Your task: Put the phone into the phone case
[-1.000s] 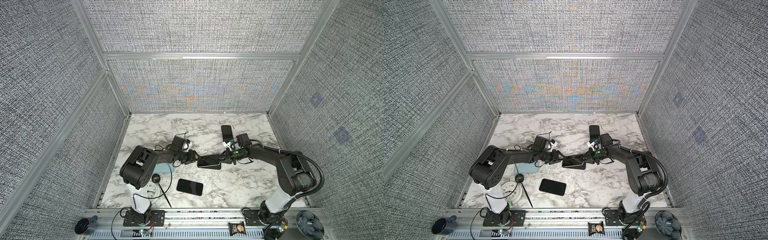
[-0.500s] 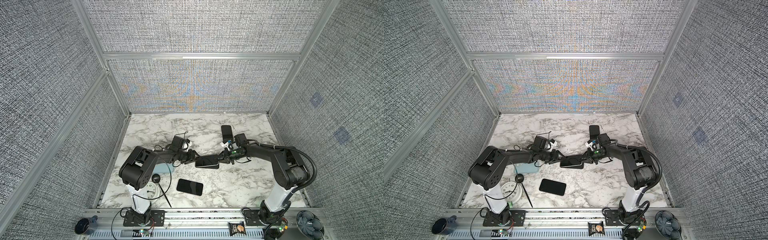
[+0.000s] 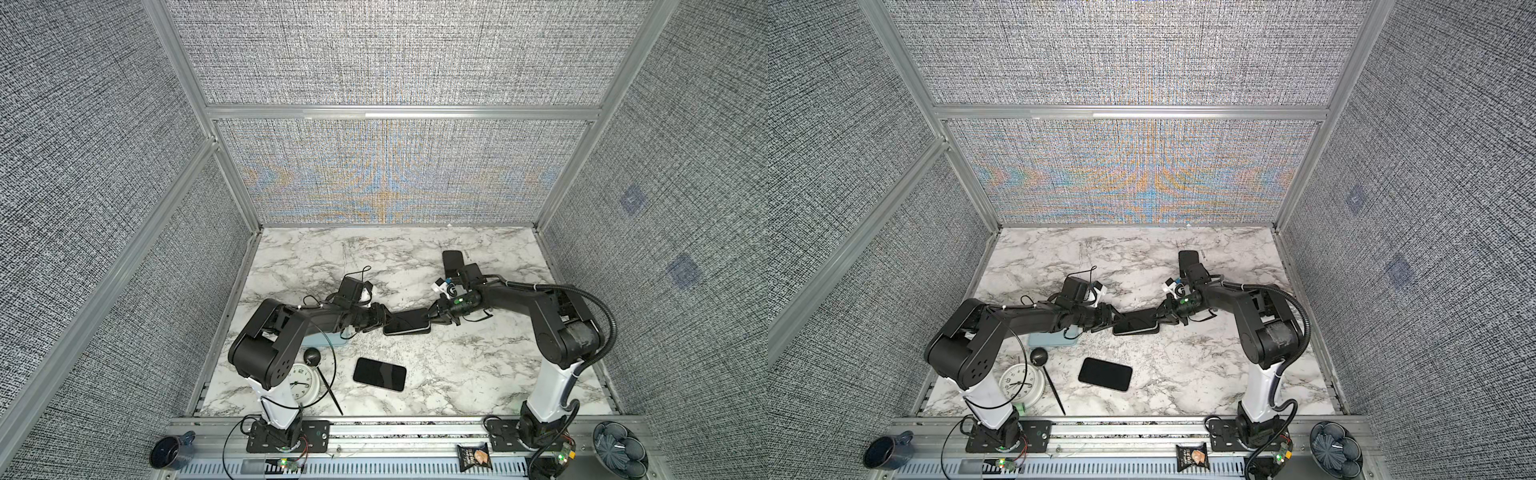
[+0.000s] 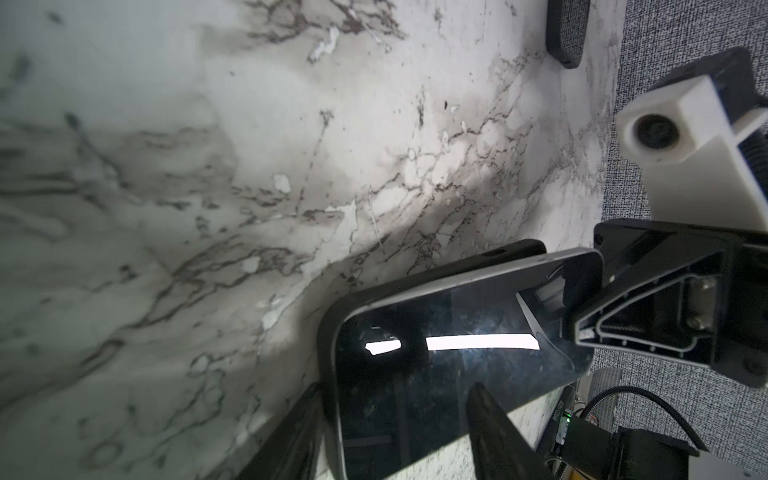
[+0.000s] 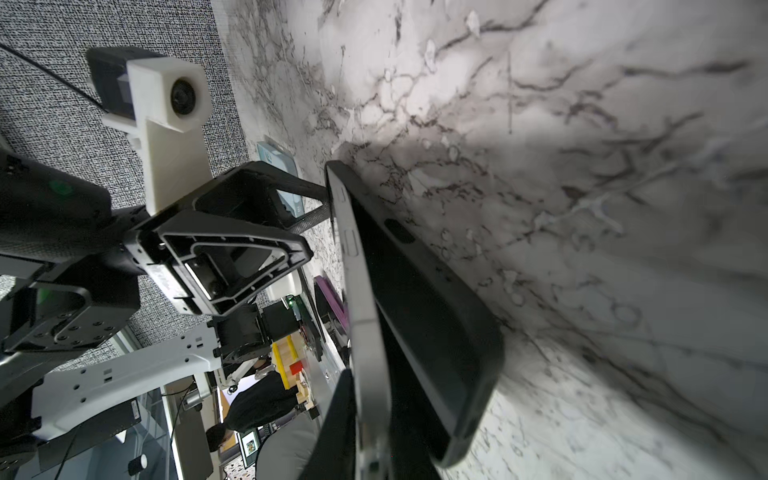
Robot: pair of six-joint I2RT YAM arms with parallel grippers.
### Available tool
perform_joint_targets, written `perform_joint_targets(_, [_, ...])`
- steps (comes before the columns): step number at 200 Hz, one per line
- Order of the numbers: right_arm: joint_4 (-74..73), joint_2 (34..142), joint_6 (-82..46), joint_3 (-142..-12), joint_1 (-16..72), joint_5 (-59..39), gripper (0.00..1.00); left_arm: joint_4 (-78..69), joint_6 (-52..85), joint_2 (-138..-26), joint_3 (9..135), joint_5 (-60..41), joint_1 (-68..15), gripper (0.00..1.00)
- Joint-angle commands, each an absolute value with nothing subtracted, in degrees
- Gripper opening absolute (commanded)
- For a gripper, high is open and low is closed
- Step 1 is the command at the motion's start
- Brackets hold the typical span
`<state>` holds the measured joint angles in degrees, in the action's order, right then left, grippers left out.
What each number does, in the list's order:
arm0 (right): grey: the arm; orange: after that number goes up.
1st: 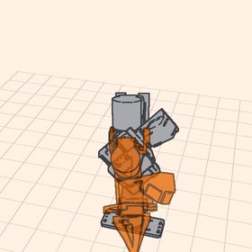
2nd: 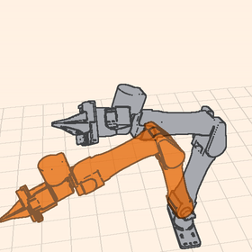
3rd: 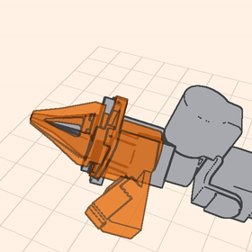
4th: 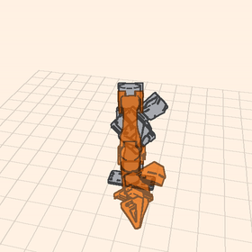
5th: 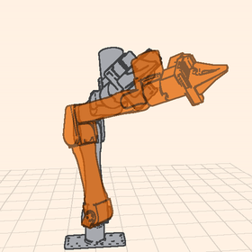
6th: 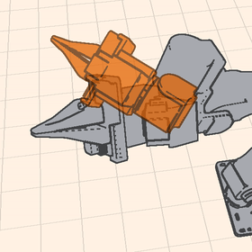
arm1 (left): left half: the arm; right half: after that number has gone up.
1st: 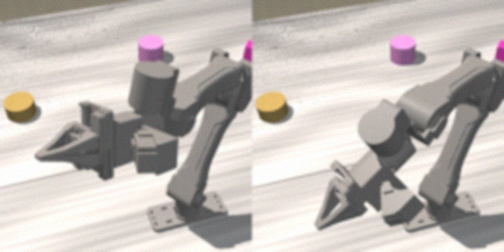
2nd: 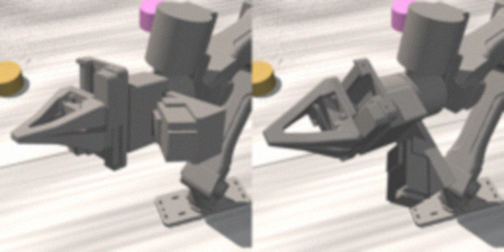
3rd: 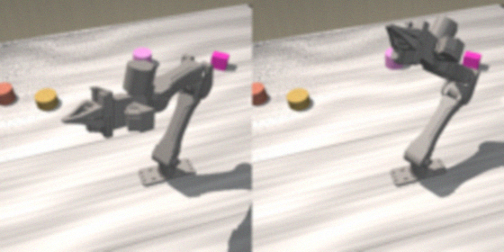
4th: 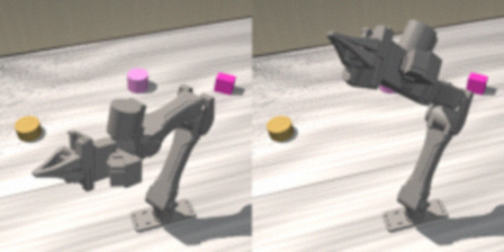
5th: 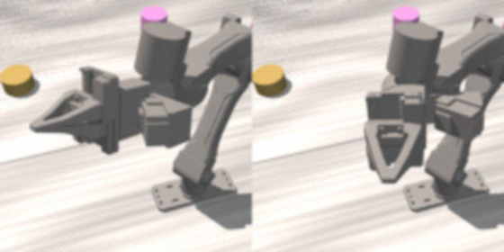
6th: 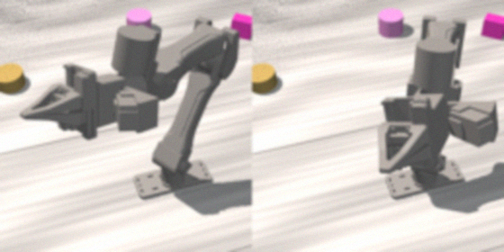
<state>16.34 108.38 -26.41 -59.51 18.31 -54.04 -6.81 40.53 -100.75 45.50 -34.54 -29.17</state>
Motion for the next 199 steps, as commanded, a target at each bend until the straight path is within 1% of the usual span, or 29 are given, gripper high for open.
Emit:
perform_joint_targets(1, [20.83,109.58,-26.11,-60.42,18.98,-45.82,0.16,-7.47,40.08,-99.9,45.44,-38.23,-29.44,0.56])
perform_joint_targets(101, [28.62,109.5,-22.56,-64.27,21.02,-36.91,0.35,-8.88,39.97,-98.87,44.13,-38.23,-29.37,0.56])
perform_joint_targets(130, [31.75,109.3,-21.64,-65.93,22.23,-33.32,0.43,-8.66,39.71,-98.48,44.04,-38.19,-29.28,0.56])
perform_joint_targets(150, [32.18,108.86,-22.35,-66.32,22.46,-32.77,0.46,-9.93,40.1,-98.28,43.26,-37.96,-29.28,0.56])
perform_joint_targets(199, [37.66,107.17,-21.97,-69.29,24.12,-25.88,0.56,-10.91,40.34,-98.62,43.21,-38.1,-29.33,0.56])
